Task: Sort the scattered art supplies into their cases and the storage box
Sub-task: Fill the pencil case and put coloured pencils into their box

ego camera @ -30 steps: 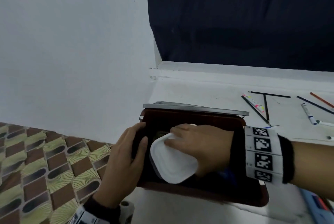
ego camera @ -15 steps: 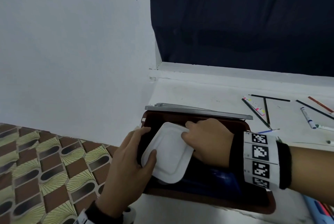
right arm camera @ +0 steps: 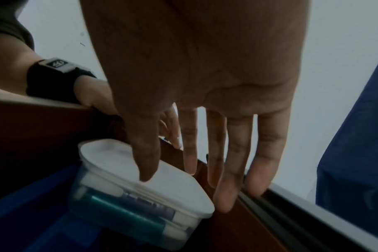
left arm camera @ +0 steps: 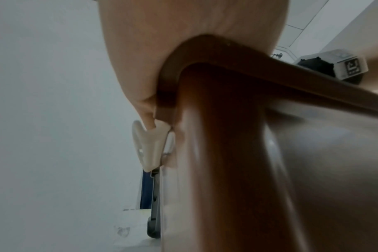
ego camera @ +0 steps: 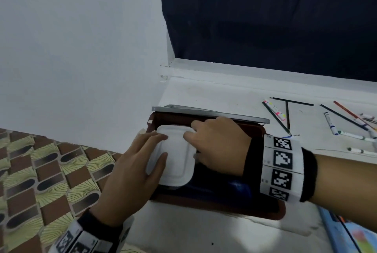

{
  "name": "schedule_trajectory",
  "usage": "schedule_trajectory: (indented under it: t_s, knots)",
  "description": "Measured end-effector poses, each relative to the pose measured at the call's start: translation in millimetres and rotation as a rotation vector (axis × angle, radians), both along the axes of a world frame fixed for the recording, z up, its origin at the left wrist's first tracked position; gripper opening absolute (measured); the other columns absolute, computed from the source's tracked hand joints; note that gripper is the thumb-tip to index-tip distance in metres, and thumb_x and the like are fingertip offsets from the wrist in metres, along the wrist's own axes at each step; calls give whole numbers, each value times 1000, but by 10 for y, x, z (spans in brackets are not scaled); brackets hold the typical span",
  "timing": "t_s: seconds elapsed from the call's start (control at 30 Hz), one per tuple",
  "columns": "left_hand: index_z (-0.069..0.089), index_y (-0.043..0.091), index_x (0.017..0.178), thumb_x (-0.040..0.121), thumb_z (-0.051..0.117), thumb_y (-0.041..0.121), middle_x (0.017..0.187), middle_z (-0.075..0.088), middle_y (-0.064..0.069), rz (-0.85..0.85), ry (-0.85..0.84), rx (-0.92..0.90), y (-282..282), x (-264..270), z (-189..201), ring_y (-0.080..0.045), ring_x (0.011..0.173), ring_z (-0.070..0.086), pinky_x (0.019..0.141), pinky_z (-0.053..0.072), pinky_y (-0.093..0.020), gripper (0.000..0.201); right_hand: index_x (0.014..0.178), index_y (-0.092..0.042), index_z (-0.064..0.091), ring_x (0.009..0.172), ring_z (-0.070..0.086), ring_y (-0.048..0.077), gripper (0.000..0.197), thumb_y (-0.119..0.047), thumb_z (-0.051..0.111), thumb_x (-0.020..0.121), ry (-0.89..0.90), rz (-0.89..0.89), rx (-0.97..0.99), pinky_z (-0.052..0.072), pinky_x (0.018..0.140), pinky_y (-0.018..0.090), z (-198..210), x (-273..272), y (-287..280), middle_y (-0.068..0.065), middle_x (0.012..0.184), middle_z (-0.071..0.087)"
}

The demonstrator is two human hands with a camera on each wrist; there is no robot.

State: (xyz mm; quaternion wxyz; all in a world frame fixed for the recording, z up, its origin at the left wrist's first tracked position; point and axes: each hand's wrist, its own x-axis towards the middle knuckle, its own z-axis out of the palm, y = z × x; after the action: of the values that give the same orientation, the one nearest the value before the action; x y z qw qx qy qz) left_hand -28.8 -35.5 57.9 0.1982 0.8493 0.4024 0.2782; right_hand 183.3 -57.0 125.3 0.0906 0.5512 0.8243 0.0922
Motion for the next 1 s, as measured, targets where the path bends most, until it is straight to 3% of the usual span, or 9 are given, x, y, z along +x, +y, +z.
schedule_trajectory:
  t_s: [0.1,0.17,0.3,0.37,0.6,0.7,0.87,1.0]
  knots:
    - [54,31,130,97,42,51,130,54,15,-24,-7,38,-93,94,123,-6,116,54,92,54,-30,41,100,-17,56,75,60,27,17,-32,49,95,88,8,62,32,57,33,60,71,-206,3,92,57]
    - [58,29,125,97,47,46,116,61,16,-22,-69,74,-192,213,230,-1,103,58,84,51,-20,34,99,-17,58,70,60,26,17,-31,50,94,142,7,82,32,55,32,102,150,-366,3,88,59]
    - [65,26,112,94,57,32,72,59,11,-27,-235,89,-470,549,397,-10,73,60,67,42,-12,21,91,-18,62,53,54,24,13,-30,61,86,241,-18,170,38,44,30,114,466,-757,1,74,58]
    - [65,26,107,93,58,29,63,52,7,-51,-304,62,-627,754,416,-13,65,56,63,38,-11,16,91,-20,60,52,53,23,11,-30,58,88,281,-47,182,42,43,31,76,706,-975,-1,74,56]
    - [63,34,101,94,54,43,71,56,1,-120,-378,-52,-1200,1624,342,-15,65,58,56,43,-21,15,92,-23,58,59,57,21,14,-34,50,90,326,-250,177,46,47,33,-141,1754,-1830,-5,75,55]
    - [63,30,102,95,58,40,66,54,-3,-148,-383,-91,-1431,1991,236,-18,59,54,55,44,-29,14,90,-26,59,55,56,19,15,-35,48,86,390,-322,206,38,44,27,-259,2188,-2179,-6,72,56]
    - [63,29,105,91,61,34,62,48,0,-167,-359,-151,-1792,2523,42,-11,55,45,55,39,-18,15,95,-29,57,61,55,17,12,-38,51,91,434,-427,102,39,52,29,-451,2787,-2590,-8,78,54]
    - [58,38,111,91,60,36,76,60,3,-141,-254,-327,-1906,2849,-151,-11,72,59,62,46,-15,20,117,-30,51,85,57,16,24,-43,45,97,432,-481,-47,45,70,31,-557,3079,-2698,-9,100,56]
